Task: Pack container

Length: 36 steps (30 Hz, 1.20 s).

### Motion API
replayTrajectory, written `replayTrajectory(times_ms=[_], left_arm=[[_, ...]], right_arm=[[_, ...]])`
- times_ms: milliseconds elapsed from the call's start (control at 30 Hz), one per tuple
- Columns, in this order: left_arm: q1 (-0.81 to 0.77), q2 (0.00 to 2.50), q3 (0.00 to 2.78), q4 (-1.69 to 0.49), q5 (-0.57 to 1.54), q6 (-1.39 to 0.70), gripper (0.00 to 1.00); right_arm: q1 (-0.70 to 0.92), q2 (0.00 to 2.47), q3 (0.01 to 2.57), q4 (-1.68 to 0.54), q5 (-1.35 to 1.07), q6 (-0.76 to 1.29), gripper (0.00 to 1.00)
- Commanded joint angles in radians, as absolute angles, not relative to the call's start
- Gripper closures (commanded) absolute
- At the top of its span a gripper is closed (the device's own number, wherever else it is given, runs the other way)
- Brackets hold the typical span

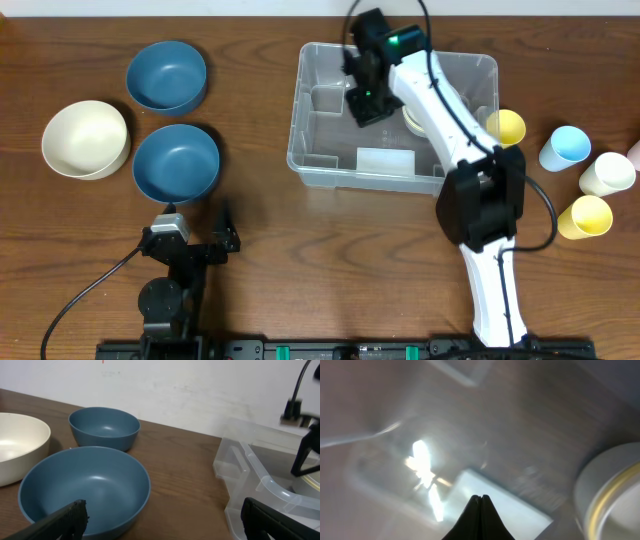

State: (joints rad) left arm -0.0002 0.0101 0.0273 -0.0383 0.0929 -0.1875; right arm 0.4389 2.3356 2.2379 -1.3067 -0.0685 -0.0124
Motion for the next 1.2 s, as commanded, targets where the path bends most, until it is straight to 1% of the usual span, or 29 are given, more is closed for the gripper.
replayTrajectory(times_ms=[0,400,1167], left_arm=[[0.002,0.004,0.004,-0.063,0.092,-0.196,0.02],[0.002,0.004,0.004,-0.063,0.092,-0.196,0.02],[0.002,0.004,0.004,-0.063,0.093,-0.196,0.02]], right_arm=[[0.493,2.275,2.241,-1.335,-0.105,-0.031,0.99],[0.626,2.276,2.241,-1.407,-0.132,-0.009,0.99],[0.735,2.276,2.241,-1.490,-0.155,0.000,0.99]])
